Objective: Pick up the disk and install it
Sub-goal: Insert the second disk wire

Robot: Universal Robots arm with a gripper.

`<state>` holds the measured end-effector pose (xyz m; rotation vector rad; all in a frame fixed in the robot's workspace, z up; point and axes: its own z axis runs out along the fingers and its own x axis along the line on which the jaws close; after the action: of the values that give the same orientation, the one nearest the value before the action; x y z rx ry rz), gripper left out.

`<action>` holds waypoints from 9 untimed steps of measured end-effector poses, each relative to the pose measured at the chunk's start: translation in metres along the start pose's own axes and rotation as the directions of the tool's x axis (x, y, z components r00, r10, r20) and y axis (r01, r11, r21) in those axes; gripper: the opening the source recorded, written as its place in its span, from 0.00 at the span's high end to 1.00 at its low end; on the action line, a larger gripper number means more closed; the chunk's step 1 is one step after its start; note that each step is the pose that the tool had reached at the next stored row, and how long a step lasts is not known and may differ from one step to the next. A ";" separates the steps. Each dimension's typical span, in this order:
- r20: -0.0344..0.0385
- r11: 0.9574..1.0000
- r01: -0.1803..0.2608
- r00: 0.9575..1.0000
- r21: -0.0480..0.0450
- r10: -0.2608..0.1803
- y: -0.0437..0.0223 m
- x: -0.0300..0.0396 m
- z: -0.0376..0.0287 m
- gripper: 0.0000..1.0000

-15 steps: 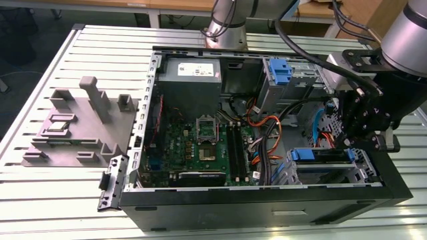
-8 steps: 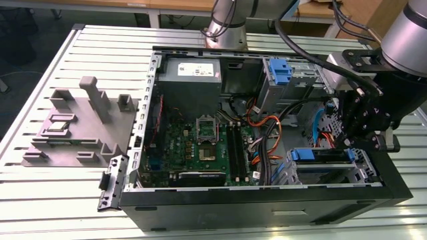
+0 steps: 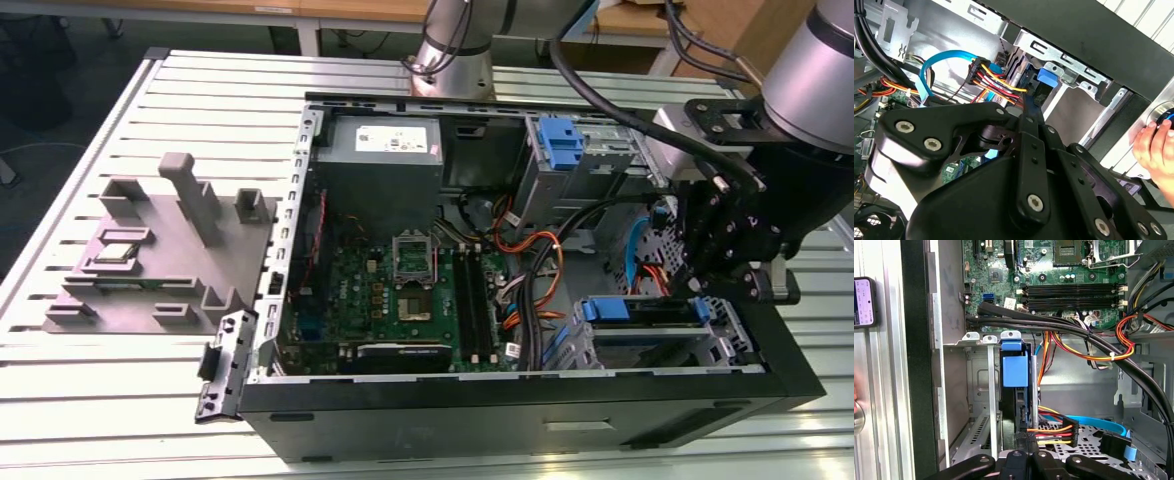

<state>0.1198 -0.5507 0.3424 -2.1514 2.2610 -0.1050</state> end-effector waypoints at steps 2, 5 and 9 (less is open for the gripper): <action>0.000 1.000 0.000 1.000 0.000 0.000 0.0000 0.0000 0.0000 0.90; 0.000 1.000 0.000 1.000 0.000 0.000 0.0027 0.0001 -0.0002 0.90; 0.000 1.000 0.000 1.000 0.000 0.000 0.0162 0.0008 -0.0007 0.90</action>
<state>0.1036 -0.5506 0.3422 -2.1515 2.2610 -0.1049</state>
